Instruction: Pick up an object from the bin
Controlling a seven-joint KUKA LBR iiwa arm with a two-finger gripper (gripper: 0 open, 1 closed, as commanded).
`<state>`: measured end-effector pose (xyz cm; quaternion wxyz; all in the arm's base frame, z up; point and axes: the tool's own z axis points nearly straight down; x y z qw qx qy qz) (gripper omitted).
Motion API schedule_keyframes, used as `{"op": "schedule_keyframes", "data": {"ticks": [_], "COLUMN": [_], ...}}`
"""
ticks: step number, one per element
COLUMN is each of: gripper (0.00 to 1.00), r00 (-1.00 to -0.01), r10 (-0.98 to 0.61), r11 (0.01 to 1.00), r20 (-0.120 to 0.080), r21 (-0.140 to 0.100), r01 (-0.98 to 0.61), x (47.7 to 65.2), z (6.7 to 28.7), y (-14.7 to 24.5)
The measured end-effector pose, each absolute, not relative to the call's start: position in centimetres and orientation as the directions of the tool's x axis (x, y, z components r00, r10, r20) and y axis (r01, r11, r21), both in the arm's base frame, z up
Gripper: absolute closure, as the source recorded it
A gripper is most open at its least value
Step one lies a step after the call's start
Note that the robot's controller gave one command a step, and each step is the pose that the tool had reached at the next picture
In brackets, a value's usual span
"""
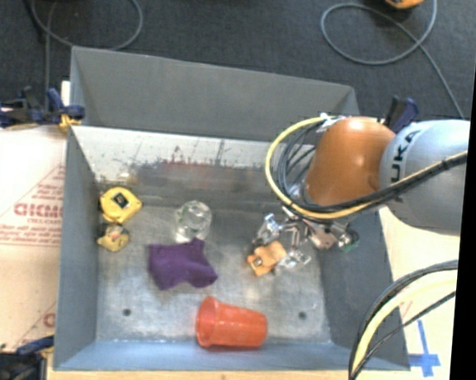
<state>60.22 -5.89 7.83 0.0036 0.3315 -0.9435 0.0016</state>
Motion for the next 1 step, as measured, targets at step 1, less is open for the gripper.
{"op": "schedule_keyframes", "data": {"ticks": [1], "gripper": [1.00], "r00": [-0.775], "r10": [-0.632], "r11": [0.775], "r20": [-0.004], "r21": [-0.002], "r01": [-0.632], "x": [60.59], "z": [18.84], "y": [-6.43]}}
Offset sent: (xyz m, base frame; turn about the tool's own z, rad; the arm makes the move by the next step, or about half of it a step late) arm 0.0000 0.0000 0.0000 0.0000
